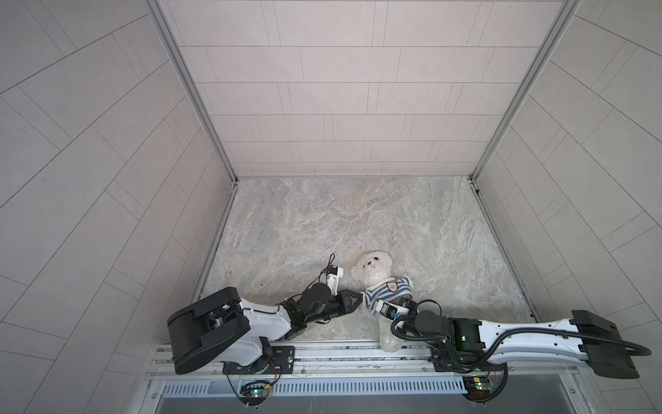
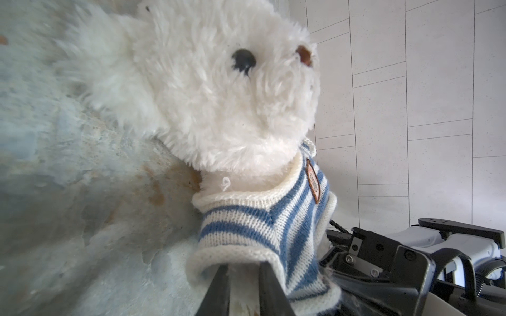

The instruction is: Dress the teddy bear

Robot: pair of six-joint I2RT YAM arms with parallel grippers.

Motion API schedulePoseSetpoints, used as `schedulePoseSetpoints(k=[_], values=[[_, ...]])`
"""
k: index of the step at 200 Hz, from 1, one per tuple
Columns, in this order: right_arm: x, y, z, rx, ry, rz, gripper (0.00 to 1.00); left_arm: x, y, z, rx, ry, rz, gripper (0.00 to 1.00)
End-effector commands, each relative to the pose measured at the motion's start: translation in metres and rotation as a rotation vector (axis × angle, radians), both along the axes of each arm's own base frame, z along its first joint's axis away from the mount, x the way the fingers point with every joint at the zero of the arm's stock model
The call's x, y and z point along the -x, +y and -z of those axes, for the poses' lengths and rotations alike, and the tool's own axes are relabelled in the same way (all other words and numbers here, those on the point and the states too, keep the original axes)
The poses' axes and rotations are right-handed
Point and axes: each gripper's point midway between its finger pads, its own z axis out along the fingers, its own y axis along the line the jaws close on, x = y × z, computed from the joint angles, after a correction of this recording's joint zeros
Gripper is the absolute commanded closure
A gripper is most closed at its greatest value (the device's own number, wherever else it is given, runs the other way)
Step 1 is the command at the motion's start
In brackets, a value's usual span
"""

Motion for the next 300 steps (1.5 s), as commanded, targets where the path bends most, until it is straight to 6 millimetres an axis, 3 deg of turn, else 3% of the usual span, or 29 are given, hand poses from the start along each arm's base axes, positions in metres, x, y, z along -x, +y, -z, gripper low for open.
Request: schedulePoseSetpoints(k=[1, 60, 133, 202, 300], values=[[-0.001, -0.001, -0.001, -0.013, -0.003, 0.015, 1.0, -0.001, -0.001, 0.0, 0.01, 0.007, -0.003, 0.8], [-0.001, 0.0, -0.001, -0.018, -0.004, 0.013, 1.0, 0.001, -0.005, 0.006, -0.002, 0.04, 0.012, 0.7], [-0.002, 0.002, 0.003, -0.03, 0.006, 0.021, 1.0, -0.003, -0.02, 0.004, 0.027, 0.05, 0.033, 0.65], [-0.005, -0.006, 0.023, -0.029, 0.043, 0.075, 1.0, -0.015, -0.034, 0.003, 0.104, 0.096, 0.024, 0.68], [-0.006, -0.015, 0.026, -0.028, 0.053, 0.104, 1.0, -0.023, -0.048, 0.016, 0.149, 0.184, 0.021, 0.73]])
